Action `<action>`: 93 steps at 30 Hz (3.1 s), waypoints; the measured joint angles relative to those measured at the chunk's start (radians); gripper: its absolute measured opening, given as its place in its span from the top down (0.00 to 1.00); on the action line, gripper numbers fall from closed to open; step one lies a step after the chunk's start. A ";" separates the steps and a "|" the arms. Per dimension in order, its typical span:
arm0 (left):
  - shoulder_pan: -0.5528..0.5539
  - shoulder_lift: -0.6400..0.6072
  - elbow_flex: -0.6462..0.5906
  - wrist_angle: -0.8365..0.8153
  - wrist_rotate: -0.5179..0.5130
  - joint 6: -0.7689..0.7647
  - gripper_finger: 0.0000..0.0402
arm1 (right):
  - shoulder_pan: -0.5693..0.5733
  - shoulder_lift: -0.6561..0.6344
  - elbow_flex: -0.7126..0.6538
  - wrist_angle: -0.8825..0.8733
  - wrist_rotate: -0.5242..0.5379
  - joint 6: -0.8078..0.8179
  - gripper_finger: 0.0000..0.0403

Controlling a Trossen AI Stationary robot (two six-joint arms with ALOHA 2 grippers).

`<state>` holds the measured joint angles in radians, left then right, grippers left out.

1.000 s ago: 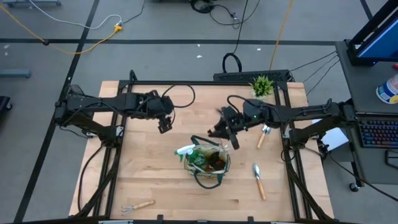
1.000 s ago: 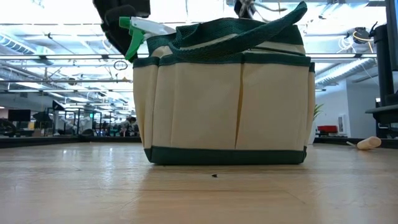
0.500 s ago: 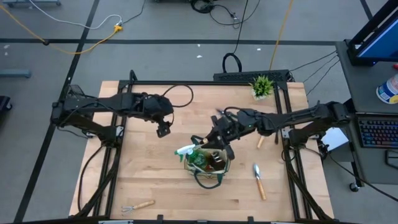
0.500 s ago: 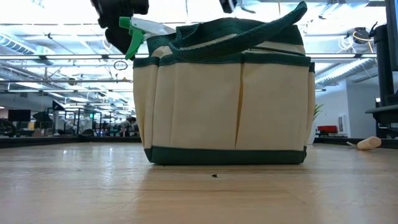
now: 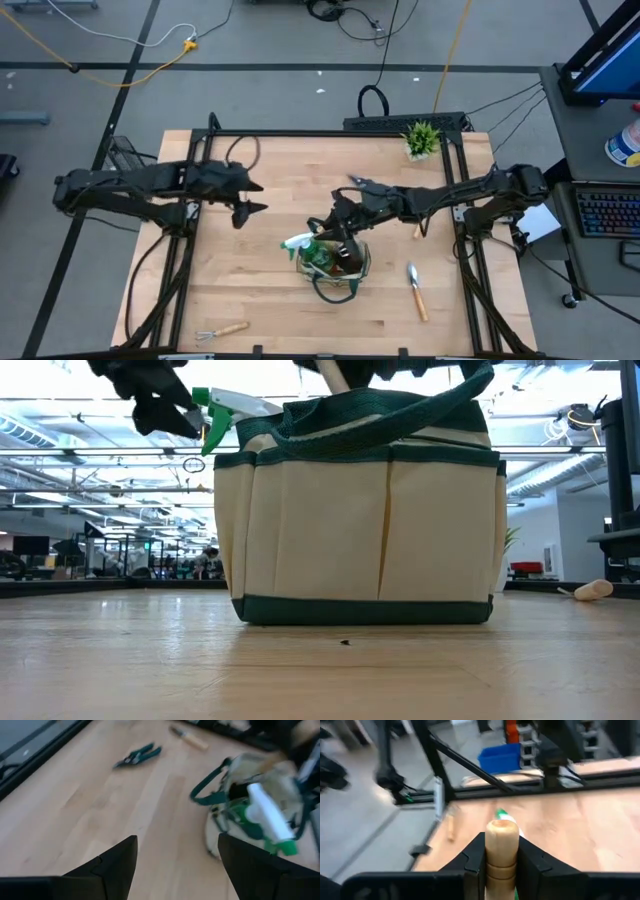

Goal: Pick & Place Garden tools in Gardening bag
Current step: Put the top brown hand rake into the gardening bag

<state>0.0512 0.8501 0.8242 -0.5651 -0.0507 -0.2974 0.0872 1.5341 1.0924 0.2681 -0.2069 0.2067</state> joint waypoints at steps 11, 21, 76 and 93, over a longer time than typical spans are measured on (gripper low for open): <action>-0.054 -0.169 -0.190 0.202 -0.002 -0.039 0.30 | 0.015 0.001 -0.053 0.008 0.087 0.018 0.86; -0.054 -0.170 -0.203 0.204 -0.003 -0.060 0.30 | 0.071 -0.007 -0.077 0.011 0.158 0.054 0.86; -0.053 -0.170 -0.203 0.204 -0.004 -0.075 0.30 | 0.092 0.000 -0.149 -0.034 0.176 0.077 0.48; -0.053 -0.170 -0.203 0.204 -0.004 -0.074 0.30 | 0.105 0.000 -0.149 -0.034 0.179 0.096 0.43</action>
<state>-0.0021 0.6804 0.6216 -0.3614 -0.0547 -0.3717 0.1921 1.5341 0.9434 0.2344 -0.0277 0.3025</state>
